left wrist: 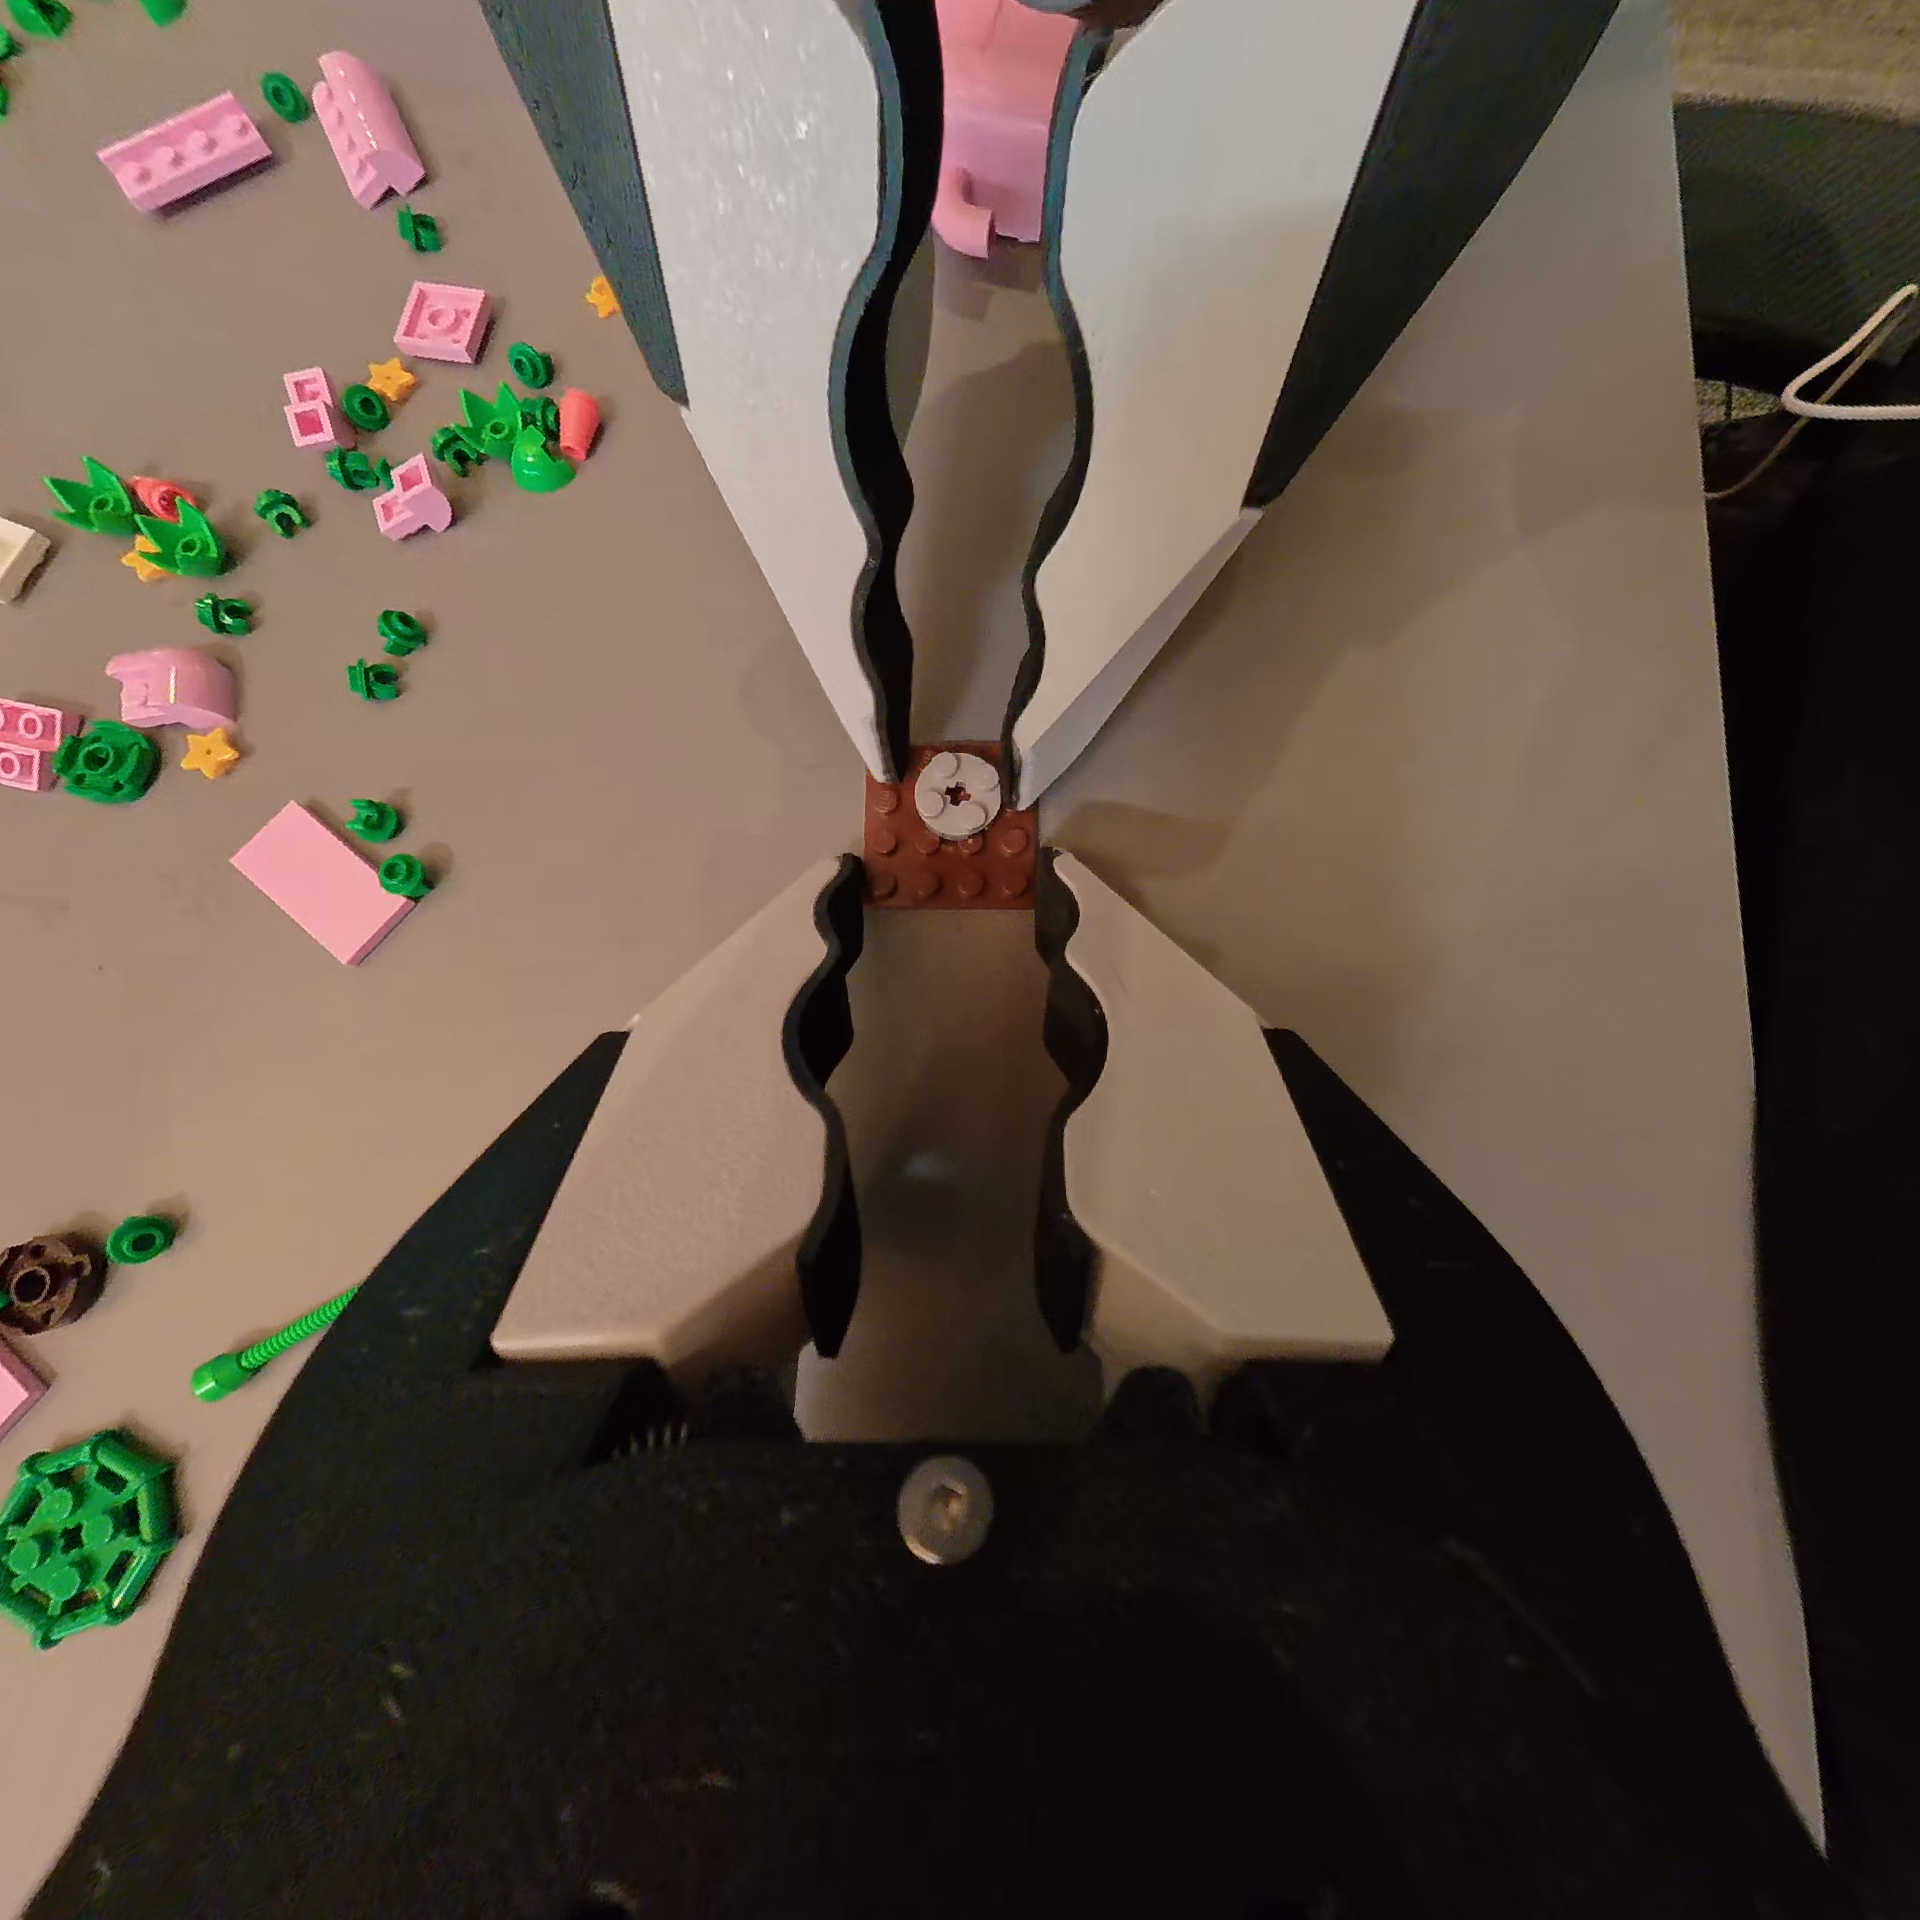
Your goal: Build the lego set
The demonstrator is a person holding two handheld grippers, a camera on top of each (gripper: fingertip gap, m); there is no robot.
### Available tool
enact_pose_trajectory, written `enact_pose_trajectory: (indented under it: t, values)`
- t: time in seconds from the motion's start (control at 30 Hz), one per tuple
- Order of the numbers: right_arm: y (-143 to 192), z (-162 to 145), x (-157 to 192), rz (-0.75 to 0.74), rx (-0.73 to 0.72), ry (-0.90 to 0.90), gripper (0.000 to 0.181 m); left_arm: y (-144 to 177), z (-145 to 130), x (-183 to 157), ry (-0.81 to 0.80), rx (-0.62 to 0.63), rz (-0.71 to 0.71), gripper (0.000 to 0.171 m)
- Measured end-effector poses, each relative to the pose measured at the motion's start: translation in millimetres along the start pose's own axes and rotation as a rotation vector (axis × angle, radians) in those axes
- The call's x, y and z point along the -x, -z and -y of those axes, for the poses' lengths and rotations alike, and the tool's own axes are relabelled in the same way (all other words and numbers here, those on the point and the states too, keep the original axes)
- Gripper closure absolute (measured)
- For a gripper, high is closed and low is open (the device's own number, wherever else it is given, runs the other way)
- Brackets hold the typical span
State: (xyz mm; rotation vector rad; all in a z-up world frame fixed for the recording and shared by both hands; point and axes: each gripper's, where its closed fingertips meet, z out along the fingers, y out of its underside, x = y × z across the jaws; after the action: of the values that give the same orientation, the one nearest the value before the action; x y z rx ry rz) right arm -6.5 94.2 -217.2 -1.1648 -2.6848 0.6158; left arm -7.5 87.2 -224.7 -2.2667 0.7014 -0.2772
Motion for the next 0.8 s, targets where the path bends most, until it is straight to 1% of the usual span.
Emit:
enact_pose_trajectory:
  t: [0.23, 0.43, 0.8]
  values:
    - [-0.1, -0.4, 0.3, -0.001, 0.008, 0.01, 0.168, 0.0, 0.0, 0.0, 0.0, 0.0, 0.0, 0.139]
    - [-0.3, 1.8, -0.8, 0.013, 0.012, 0.076, 0.168, 0.1, 0.1, 0.0, -0.001, 0.0, 0.0, 0.14]
    - [-2.2, 3.4, 2.0, 0.11, 0.028, 0.216, 0.168, 0.1, 0.1, 0.1, 0.0, 0.0, -0.002, 0.14]
